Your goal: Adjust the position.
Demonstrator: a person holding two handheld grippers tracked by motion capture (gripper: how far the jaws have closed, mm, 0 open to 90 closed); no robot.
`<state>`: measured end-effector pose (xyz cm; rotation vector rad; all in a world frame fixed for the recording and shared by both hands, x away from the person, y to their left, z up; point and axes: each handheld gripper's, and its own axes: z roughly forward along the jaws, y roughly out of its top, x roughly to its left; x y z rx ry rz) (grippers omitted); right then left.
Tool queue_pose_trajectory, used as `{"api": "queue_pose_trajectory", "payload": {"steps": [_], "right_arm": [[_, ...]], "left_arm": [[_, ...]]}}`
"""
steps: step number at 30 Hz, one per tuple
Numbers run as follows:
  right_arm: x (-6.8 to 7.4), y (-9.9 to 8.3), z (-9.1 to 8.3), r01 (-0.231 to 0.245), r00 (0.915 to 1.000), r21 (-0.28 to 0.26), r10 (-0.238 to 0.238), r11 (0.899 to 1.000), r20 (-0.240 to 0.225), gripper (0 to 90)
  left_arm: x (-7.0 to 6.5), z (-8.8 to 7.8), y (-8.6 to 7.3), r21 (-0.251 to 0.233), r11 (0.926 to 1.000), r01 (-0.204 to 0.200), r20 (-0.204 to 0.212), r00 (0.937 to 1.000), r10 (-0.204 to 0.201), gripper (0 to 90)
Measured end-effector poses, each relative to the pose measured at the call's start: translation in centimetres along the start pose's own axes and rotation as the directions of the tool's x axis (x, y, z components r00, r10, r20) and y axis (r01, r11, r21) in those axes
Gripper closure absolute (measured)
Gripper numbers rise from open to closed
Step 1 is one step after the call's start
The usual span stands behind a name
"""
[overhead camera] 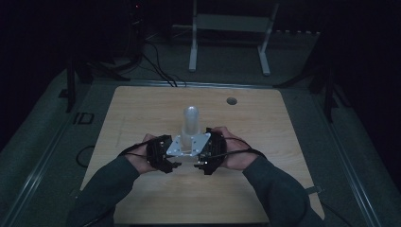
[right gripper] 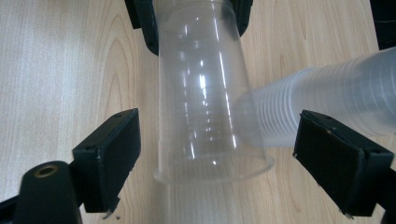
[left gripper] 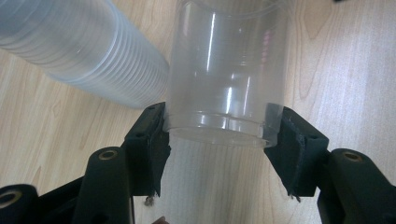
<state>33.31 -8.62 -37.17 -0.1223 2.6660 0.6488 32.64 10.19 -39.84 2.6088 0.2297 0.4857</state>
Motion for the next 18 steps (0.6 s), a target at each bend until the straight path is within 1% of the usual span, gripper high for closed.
{"api": "queue_pose_trajectory", "payload": {"steps": [2, 3, 7, 15, 18], "right_arm": [[0.0, -0.1, -0.1, -0.003, 1.0, -0.001, 0.003, 1.0, 0.001, 14.8], [0.0, -0.2, -0.3, -0.018, 0.9998, -0.002, 0.018, 1.0, 0.002, 15.0], [-0.2, -0.5, -0.5, -0.021, 0.9997, -0.007, 0.021, 1.0, 0.013, 15.3], [-0.6, -1.0, -1.1, -0.044, 0.9986, -0.02, 0.044, 0.999, 0.027, 15.5], [-0.9, -1.3, -1.3, -0.053, 0.9982, -0.026, 0.054, 0.998, 0.028, 15.9]], "left_arm": [[0.0, 0.0, -0.2, -0.002, 1.0, 0.006, -0.002, 1.0, -0.006, 41.8], [0.0, 0.0, -0.2, -0.002, 0.9999, 0.01, -0.002, 0.9999, -0.01, 41.8], [0.2, 0.0, -0.6, -0.008, 0.9995, 0.03, -0.006, 0.9995, -0.03, 41.8], [0.3, -0.1, -1.0, -0.021, 0.9989, 0.042, -0.013, 0.999, -0.042, 41.8], [0.3, -0.1, -1.1, -0.031, 0.998, 0.054, -0.017, 0.9983, -0.055, 41.8]]}}
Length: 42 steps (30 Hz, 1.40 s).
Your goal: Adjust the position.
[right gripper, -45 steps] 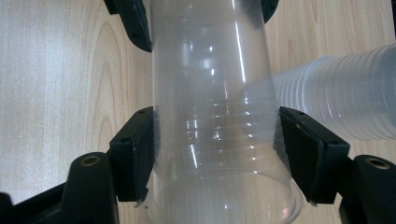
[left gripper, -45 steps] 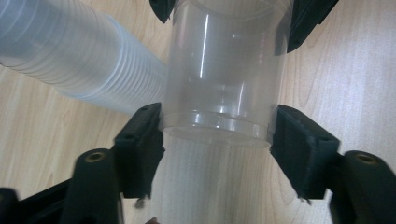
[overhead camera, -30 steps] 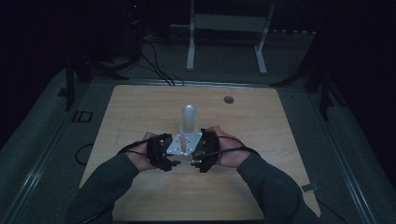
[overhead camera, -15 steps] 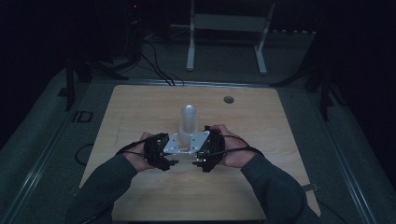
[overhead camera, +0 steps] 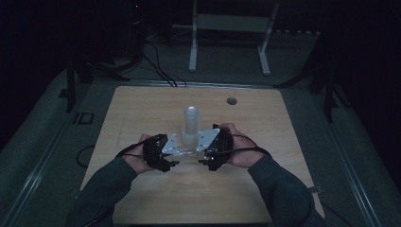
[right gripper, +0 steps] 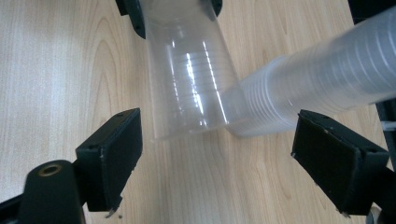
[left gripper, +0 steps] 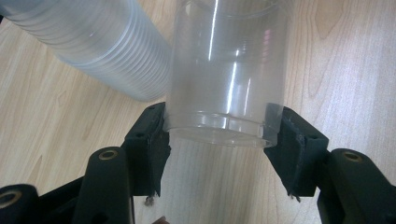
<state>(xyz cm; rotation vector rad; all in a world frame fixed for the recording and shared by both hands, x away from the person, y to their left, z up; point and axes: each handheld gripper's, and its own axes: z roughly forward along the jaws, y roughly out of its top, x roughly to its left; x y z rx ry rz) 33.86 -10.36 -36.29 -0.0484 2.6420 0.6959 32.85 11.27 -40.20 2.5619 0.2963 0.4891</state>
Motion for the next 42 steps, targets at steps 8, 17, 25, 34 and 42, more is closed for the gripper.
{"api": "queue_pose_trajectory", "payload": {"steps": [8, 17, 25, 34, 42], "right_arm": [[-0.5, -0.7, -0.3, -0.037, 0.9993, -0.02, 0.037, 0.999, -0.001, 18.3], [-0.7, -1.0, -0.8, -0.061, 0.9981, -0.042, 0.061, 0.997, 0.0, 18.7], [-1.1, -1.7, -1.5, -0.097, 0.9952, -0.07, 0.098, 0.993, 0.006, 18.7], [-1.3, -2.4, -1.9, -0.13, 0.9914, -0.092, 0.131, 0.987, 0.003, 18.8], [-1.3, -2.9, -1.8, -0.151, 0.9885, -0.096, 0.151, 0.984, -0.002, 18.7]], "left_arm": [[0.1, -0.1, -0.3, -0.025, 0.9995, 0.019, 0.006, 0.9998, -0.019, 41.8], [0.3, -0.2, -0.7, -0.044, 0.9983, 0.038, 0.007, 0.9993, -0.038, 41.8], [0.6, -0.1, -1.2, -0.071, 0.9951, 0.069, 0.015, 0.9976, -0.068, 41.9], [0.9, -0.3, -1.9, -0.104, 0.989, 0.106, 0.025, 0.9943, -0.104, 41.9], [1.0, -0.5, -2.5, -0.135, 0.9815, 0.136, 0.032, 0.9906, -0.133, 41.9]]}}
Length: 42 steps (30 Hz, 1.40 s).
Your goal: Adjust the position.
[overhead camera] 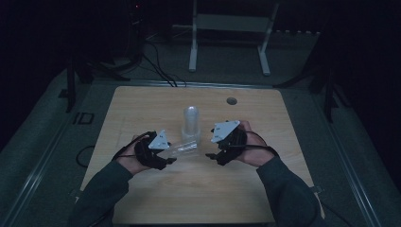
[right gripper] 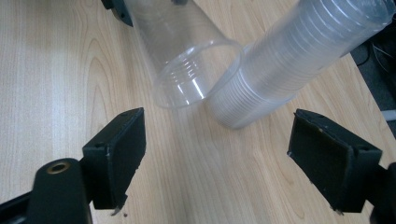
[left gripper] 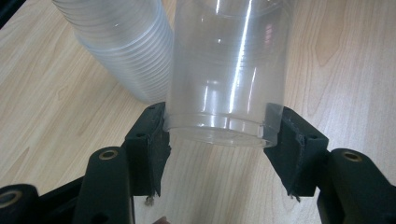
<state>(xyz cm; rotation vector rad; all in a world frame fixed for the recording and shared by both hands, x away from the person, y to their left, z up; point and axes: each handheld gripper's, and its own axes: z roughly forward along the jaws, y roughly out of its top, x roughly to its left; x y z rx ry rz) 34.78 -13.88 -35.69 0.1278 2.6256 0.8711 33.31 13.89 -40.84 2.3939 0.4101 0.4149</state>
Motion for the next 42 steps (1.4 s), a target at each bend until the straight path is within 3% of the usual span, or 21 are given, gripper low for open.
{"api": "queue_pose_trajectory", "payload": {"steps": [14, 42], "right_arm": [[0.1, -1.0, 0.4, -0.038, 0.9992, -0.015, 0.038, 0.999, -0.013, 18.8], [0.0, -1.8, 1.0, -0.111, 0.9928, -0.081, 0.107, 0.991, -0.054, 21.6]], "left_arm": [[0.2, -0.7, -0.5, -0.058, 0.9979, 0.028, -0.007, 0.9996, -0.029, 42.0], [0.5, -1.2, -1.3, -0.179, 0.9788, 0.099, 0.018, 0.9951, -0.098, 42.0]]}}
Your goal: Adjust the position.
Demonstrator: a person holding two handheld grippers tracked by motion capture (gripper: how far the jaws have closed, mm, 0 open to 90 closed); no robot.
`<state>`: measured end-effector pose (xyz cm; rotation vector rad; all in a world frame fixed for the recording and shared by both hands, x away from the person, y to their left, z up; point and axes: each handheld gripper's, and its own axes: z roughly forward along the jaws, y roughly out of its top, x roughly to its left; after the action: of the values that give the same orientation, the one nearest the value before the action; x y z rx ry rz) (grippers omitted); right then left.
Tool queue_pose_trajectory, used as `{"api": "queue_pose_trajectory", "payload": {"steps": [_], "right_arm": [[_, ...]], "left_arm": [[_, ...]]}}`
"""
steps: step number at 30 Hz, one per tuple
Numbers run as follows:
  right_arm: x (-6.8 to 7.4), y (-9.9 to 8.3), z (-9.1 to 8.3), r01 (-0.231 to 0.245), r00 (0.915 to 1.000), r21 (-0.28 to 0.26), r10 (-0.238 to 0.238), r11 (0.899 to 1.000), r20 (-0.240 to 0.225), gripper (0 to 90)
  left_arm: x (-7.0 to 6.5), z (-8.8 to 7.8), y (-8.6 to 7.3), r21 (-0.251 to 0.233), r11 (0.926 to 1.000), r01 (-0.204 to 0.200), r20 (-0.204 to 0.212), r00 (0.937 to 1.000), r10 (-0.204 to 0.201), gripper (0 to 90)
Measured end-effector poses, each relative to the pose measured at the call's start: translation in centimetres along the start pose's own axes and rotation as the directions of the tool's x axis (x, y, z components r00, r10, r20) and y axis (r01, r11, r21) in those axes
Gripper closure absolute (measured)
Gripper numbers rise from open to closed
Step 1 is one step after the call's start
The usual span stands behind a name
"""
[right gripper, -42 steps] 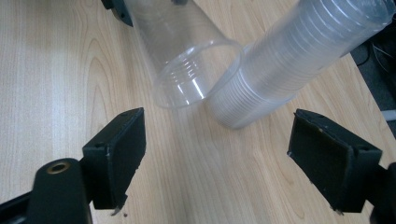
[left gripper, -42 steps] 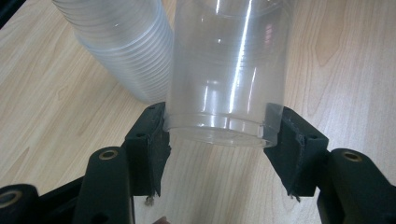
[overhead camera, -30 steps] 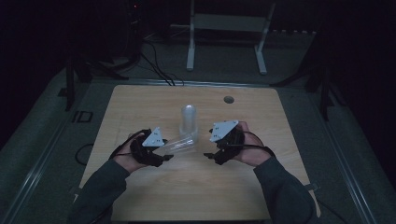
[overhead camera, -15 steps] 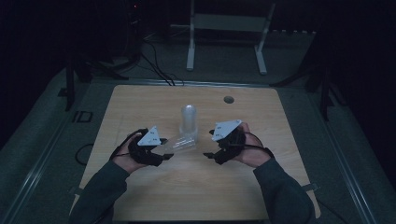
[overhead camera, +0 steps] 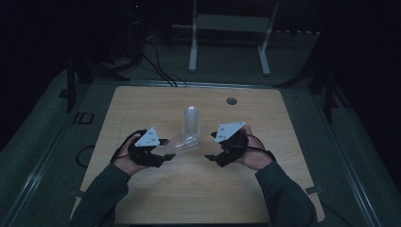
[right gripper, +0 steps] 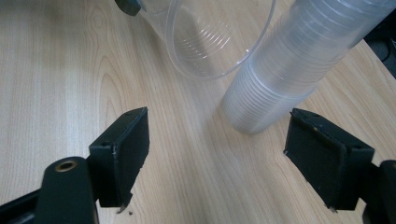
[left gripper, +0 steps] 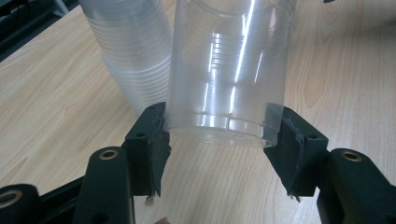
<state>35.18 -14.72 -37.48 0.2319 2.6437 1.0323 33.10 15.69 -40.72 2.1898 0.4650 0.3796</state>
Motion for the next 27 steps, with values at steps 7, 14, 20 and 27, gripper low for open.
{"api": "queue_pose_trajectory", "payload": {"steps": [7, 14, 20, 27], "right_arm": [[-0.06, -0.17, 0.1, -0.02, 0.9997, -0.025, 0.02, 0.999, -0.013, 21.6], [-0.07, -0.12, 0.25, -0.036, 0.9991, -0.046, 0.035, 0.998, -0.023, 21.6], [-0.06, -0.17, 0.53, -0.046, 0.9987, -0.058, 0.045, 0.997, -0.024, 21.6], [0.11, -0.3, 0.79, -0.057, 0.9981, -0.076, 0.055, 0.995, -0.027, 21.7]], "left_arm": [[0.04, -0.07, -0.13, -0.031, 0.9994, 0.018, 0.001, 0.9998, -0.018, 42.0], [0.15, -0.16, -0.28, -0.057, 0.998, 0.028, 0.0, 0.9996, -0.028, 42.0], [0.16, -0.1, -0.4, -0.079, 0.9962, 0.038, 0.004, 0.9993, -0.038, 42.0], [0.35, -0.2, -0.5, -0.113, 0.9919, 0.058, 0.015, 0.9983, -0.057, 42.0]]}}
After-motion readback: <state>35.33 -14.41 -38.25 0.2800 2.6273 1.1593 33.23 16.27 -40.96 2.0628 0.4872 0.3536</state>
